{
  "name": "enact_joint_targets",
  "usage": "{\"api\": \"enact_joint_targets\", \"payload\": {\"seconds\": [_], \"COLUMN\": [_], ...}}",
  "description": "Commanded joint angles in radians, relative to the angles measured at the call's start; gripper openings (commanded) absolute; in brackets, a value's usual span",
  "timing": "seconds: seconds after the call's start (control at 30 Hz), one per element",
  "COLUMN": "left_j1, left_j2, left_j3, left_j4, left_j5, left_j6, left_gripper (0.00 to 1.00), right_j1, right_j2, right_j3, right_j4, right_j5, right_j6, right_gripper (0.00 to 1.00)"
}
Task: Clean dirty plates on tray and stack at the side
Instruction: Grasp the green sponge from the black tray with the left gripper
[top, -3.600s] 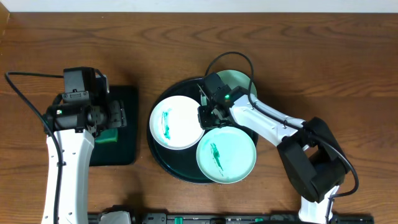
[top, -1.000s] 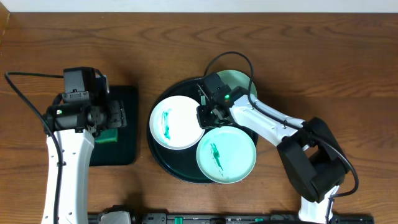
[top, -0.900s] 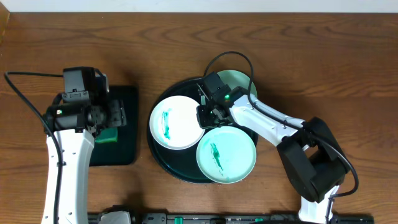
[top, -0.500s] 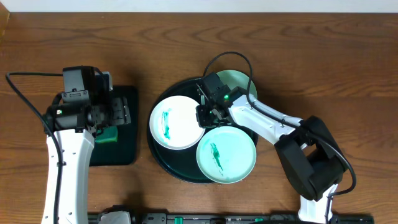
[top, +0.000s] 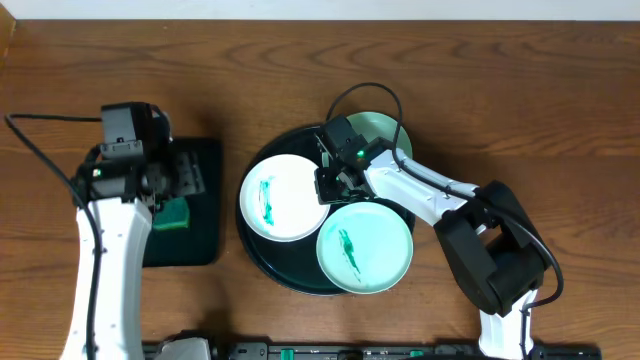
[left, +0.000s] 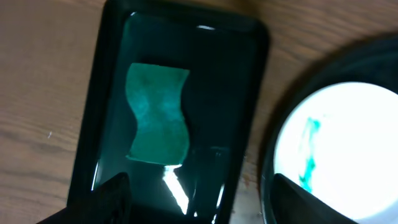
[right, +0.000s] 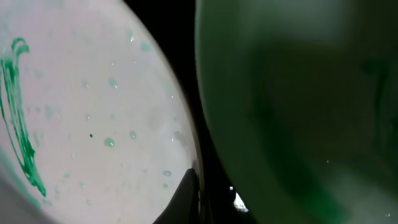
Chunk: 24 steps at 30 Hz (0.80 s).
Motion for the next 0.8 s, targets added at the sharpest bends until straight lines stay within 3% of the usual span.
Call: {"api": "enact_joint_targets", "payload": {"seconds": [0.0, 0.3, 0.43, 0.5, 0.63, 0.77], "left_j1": [0.019, 0.074, 0.124, 0.156, 0.199, 0.201], "left_j2": [0.097, 0.280, 0.310, 0.332, 0.385, 0.445], "left_j3": [0.015, 0.015, 0.015, 0.015, 0.015, 0.014], "left_j4": [0.029, 0.167, 0.187, 0.179, 0.180, 0.179], "left_j5": [-0.050, -0.050, -0.043, 0.008, 0.106, 0.109], "left_j6": [-0.028, 0.018, 0.109, 0.178, 0.185, 0.187], "left_gripper": [0.71, 0.64, 0.62, 0.60, 0.53, 0.51], "right_j1": [0.012, 0.012, 0.012, 0.012, 0.012, 0.012], "right_j2": [0.013, 0.013, 0.013, 0.013, 0.013, 0.013], "right_j3": [0.025, 0.025, 0.025, 0.025, 0.025, 0.025], "right_j4": [0.003, 0.000, 0.000, -0.001, 0.000, -0.001], "right_j5": [-0.020, -0.027, -0.028, -0.031, -0.035, -0.035], "right_j6": [-0.005, -0.009, -0.016, -0.016, -0.017, -0.022], "right_gripper": [0.01, 0.01, 0.01, 0.01, 0.01, 0.01]}}
